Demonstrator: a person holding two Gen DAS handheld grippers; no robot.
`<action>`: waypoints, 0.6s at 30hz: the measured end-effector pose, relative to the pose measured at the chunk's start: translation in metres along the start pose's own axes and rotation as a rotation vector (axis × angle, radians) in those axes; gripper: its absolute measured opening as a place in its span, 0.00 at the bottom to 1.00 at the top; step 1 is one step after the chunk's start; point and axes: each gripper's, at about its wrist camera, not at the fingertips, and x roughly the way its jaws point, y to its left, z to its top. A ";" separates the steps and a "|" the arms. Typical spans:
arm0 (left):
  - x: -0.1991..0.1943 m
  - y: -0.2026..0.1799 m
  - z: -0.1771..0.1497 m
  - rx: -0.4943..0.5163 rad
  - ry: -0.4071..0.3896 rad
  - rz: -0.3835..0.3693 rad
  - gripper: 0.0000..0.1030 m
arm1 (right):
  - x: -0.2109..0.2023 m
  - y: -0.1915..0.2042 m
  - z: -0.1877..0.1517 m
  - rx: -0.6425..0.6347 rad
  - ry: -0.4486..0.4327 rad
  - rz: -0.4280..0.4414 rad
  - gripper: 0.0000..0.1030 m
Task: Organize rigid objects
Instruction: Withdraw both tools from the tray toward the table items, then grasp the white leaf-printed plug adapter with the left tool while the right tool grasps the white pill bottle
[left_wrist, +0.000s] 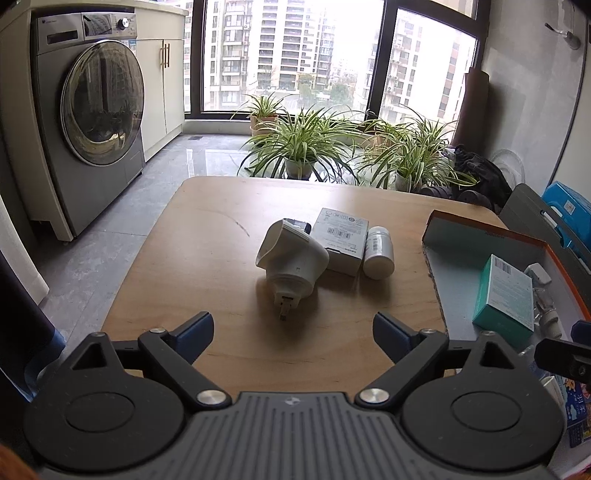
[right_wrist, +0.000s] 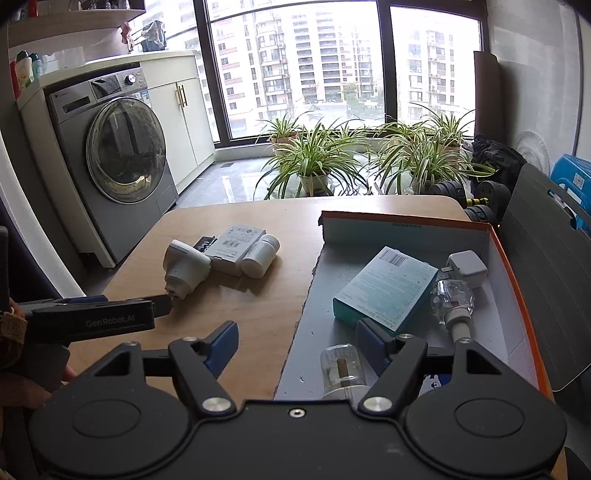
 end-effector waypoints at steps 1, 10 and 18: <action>0.005 0.002 0.002 0.004 -0.001 0.001 0.95 | 0.002 0.000 0.000 0.000 0.001 0.000 0.82; 0.052 0.008 0.019 0.048 0.013 0.000 0.96 | 0.025 -0.001 0.009 0.000 0.017 0.007 0.82; 0.080 0.013 0.026 0.079 0.029 -0.012 0.92 | 0.052 -0.002 0.016 -0.007 0.044 0.004 0.83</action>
